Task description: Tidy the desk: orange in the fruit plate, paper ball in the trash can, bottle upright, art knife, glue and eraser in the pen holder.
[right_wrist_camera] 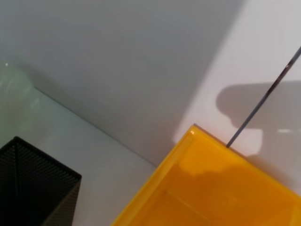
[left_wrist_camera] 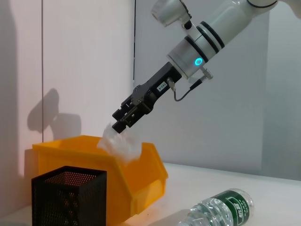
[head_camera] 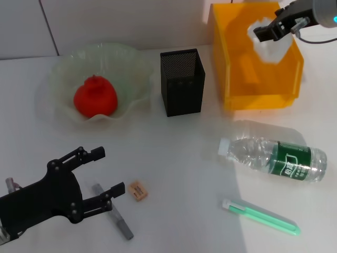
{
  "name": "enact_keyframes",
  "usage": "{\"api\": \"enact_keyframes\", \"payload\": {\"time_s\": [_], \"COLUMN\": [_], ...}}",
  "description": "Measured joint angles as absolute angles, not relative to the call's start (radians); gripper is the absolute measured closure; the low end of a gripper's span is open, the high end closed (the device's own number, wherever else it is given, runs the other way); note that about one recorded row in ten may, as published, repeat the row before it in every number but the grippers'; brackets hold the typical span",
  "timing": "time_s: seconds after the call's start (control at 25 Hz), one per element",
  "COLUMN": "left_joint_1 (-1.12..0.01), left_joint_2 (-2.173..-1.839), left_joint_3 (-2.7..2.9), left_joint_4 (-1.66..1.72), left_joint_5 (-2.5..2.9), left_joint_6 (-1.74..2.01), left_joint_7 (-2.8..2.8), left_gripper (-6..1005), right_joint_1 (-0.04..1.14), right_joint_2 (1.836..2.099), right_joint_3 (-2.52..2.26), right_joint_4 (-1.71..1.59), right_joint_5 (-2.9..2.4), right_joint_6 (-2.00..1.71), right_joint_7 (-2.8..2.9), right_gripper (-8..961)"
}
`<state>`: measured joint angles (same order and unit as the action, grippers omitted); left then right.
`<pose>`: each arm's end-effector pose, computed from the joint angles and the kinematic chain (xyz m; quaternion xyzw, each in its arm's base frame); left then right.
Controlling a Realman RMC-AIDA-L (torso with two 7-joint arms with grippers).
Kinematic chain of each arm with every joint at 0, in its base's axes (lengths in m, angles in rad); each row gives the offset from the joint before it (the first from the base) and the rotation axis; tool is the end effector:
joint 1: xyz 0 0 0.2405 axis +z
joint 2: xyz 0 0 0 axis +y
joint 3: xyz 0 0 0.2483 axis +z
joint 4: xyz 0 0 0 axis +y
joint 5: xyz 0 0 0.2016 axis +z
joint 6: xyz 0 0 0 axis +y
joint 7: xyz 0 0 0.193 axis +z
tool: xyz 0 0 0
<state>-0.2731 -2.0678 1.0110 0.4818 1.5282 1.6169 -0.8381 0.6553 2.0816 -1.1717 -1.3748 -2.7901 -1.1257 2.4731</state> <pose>-0.2504 0.2613 -0.0559 -0.9184 -0.0996 -0.3367 0.1822 0.1838 0.4581 0.0492 -0.8632 0.2446 -0.0751 0.4352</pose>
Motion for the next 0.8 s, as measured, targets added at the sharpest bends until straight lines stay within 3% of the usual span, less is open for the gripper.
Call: {"api": "enact_keyframes", "payload": {"time_s": [0.4,0.8], "left_joint_1": [-0.273,-0.274], "left_joint_2": [-2.068,-2.068], "left_joint_3": [1.010,1.007], "left_joint_4": [0.480,0.480], "left_joint_5": [1.527,1.527], "left_joint_6": [1.614,1.613], "left_joint_7": [-0.837,-0.832], "left_gripper": [182,186], "right_joint_1": [0.664,0.666], "right_joint_2": [2.081,2.073], "right_joint_3": [-1.195,-1.156], "right_joint_4": [-1.357,-1.588], "right_joint_5": [-2.789,-2.663], "right_joint_6": [-1.129,-1.579], "right_joint_7": [2.471,2.424], "right_gripper": [155,152]}}
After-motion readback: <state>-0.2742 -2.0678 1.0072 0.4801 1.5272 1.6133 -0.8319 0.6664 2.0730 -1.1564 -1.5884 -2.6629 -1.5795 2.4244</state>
